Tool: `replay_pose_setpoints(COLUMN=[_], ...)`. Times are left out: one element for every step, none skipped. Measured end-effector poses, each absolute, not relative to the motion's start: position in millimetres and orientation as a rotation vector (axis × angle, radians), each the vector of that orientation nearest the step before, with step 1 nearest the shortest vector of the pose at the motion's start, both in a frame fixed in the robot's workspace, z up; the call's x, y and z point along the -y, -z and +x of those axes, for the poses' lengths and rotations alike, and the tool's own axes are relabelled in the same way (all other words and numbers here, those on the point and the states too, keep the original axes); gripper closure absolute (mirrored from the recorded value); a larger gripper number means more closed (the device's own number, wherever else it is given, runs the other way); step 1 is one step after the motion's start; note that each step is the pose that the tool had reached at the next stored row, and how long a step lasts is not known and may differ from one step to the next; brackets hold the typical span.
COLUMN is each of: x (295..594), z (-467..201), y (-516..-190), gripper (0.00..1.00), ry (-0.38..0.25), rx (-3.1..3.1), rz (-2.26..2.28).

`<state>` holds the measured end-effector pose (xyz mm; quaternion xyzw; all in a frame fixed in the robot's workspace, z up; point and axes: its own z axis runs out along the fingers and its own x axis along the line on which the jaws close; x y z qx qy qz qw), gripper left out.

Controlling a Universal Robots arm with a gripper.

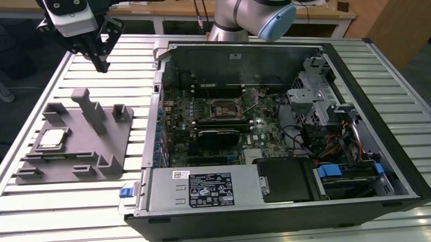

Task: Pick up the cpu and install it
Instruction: 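Reach for the cpu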

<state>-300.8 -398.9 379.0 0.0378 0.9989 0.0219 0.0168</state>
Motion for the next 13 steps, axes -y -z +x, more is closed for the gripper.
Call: replay_pose_setpoints(x=[399,399,399,399,399,399,399,399,399,399,399,399,399], z=[-302,-304,-305,-307,-308,-310,-311,-313,-314,-316,-317,-319,-320], y=[-379,-378,-378,-378,-378,-377,-377,-377,-377,-376,-376,-376,-375], gripper=[0.89,0.89,0.89,0.89,0.89,0.89,0.89,0.89,0.89,0.89,0.89,0.89,0.89], ry=[-0.068,-0.068,-0.068,-0.068,-0.068,-0.068,-0.068,-0.068,-0.068,-0.068,-0.068,-0.068,-0.068], rx=[-3.105,-3.105,-3.105,-3.105,-3.105,-3.105,-3.105,-3.105,-3.105,-3.105,-3.105,-3.105,-3.105], rz=[0.118,0.117,0.117,0.118,0.118,0.118,0.118,0.118,0.118,0.118,0.118,0.118,0.118])
